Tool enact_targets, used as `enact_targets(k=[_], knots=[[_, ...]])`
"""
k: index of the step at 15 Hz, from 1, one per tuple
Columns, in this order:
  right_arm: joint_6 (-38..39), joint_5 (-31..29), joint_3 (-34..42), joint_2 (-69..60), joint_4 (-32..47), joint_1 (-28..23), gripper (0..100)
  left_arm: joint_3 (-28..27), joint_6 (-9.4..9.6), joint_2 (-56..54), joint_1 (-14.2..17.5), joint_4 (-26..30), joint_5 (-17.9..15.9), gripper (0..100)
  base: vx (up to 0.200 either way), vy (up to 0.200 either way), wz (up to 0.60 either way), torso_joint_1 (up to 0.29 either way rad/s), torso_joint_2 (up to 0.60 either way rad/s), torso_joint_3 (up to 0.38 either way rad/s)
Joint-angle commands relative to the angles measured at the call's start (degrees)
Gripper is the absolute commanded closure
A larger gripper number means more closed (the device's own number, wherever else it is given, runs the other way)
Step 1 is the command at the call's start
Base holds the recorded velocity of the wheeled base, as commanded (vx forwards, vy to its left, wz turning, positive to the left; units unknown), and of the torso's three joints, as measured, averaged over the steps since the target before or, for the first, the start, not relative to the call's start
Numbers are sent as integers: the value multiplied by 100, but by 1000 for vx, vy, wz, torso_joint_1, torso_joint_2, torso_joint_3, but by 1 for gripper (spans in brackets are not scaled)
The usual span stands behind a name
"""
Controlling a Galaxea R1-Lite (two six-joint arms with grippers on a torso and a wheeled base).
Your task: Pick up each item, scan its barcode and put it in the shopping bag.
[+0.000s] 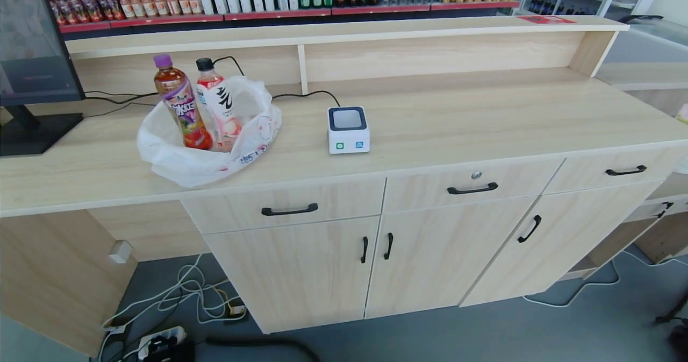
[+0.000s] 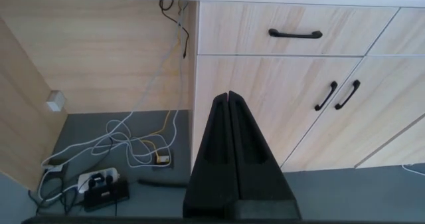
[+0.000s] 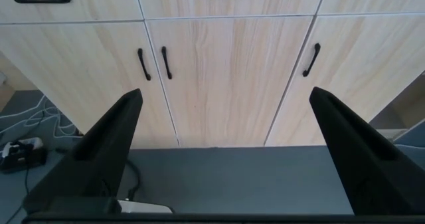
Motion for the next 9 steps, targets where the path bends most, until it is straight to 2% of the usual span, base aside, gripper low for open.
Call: enact_targets(k=[1,3,9], knots=[[-2,1,0,0,2,0,0,0,-2,0,-1,0,1,100,0,0,600,2,2,2],[7,1,0,0,-6,0,0,0,-2,0,-1,0,1,100,0,0,600,-5,-2,7],[25,1,0,0,-6,0,0,0,-2,0,-1,0,1,100,0,0,0,0,0,0]])
